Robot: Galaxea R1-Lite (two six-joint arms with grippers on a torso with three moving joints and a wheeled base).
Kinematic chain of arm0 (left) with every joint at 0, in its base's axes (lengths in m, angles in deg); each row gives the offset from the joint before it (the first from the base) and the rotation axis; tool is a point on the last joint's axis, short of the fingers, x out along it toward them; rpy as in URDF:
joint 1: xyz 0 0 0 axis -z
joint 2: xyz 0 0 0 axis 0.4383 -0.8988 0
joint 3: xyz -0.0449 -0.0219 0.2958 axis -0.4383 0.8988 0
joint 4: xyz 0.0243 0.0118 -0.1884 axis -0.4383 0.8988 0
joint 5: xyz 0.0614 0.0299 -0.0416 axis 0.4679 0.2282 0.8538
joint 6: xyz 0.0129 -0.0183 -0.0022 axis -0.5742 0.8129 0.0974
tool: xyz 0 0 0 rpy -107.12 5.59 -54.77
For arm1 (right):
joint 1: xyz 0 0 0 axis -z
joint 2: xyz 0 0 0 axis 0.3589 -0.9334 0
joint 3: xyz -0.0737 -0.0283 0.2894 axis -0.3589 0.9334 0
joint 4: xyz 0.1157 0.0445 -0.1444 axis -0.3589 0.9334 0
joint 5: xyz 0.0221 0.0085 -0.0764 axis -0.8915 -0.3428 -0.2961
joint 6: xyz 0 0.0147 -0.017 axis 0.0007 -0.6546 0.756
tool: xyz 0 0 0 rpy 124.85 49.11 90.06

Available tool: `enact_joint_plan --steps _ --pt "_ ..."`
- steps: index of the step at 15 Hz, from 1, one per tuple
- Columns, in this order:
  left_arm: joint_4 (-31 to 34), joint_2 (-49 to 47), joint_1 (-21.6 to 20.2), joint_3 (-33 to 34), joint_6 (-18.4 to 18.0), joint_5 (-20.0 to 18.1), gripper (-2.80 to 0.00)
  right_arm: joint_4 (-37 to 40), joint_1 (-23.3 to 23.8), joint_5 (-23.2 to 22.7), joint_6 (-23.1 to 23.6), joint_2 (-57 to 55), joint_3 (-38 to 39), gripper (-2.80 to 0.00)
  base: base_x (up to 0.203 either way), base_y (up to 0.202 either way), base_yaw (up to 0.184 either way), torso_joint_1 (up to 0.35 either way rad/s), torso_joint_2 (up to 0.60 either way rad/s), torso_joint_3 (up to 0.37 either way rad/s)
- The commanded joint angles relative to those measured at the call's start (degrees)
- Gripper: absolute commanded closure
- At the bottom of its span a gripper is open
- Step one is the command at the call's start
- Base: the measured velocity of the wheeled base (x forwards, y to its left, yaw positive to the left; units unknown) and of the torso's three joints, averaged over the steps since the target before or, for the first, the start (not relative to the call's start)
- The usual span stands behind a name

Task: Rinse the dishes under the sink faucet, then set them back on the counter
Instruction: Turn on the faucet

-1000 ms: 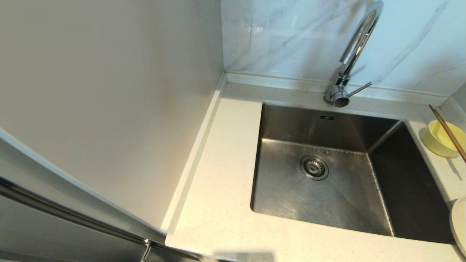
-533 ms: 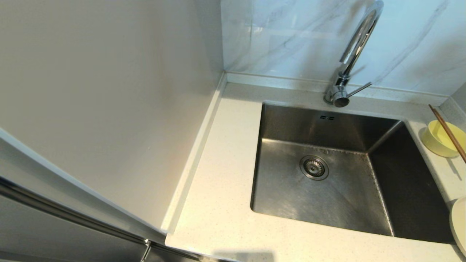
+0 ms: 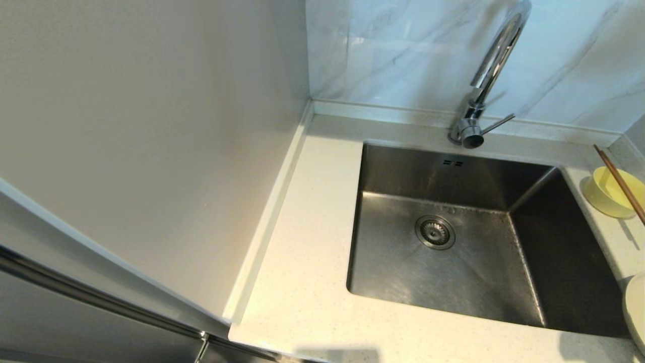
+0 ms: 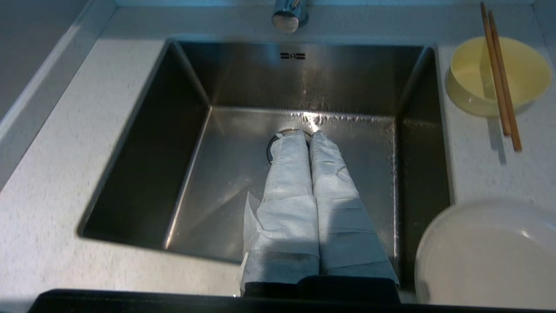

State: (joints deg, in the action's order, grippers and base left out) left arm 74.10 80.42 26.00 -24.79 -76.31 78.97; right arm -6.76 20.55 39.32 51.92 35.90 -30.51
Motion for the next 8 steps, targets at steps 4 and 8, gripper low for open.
enact_joint_plan --steps 4,8 --pt "0.0 0.0 0.0 0.0 0.0 0.0 0.00 -1.4 0.0 -0.2 -1.8 -21.5 -15.6 0.00 0.000 0.000 0.000 0.000 0.00 0.000" --pt "0.0 0.0 0.0 0.0 0.0 0.0 0.00 -1.5 0.0 0.1 -4.6 -32.3 -27.0 0.00 0.000 0.000 0.000 0.000 0.00 0.000"
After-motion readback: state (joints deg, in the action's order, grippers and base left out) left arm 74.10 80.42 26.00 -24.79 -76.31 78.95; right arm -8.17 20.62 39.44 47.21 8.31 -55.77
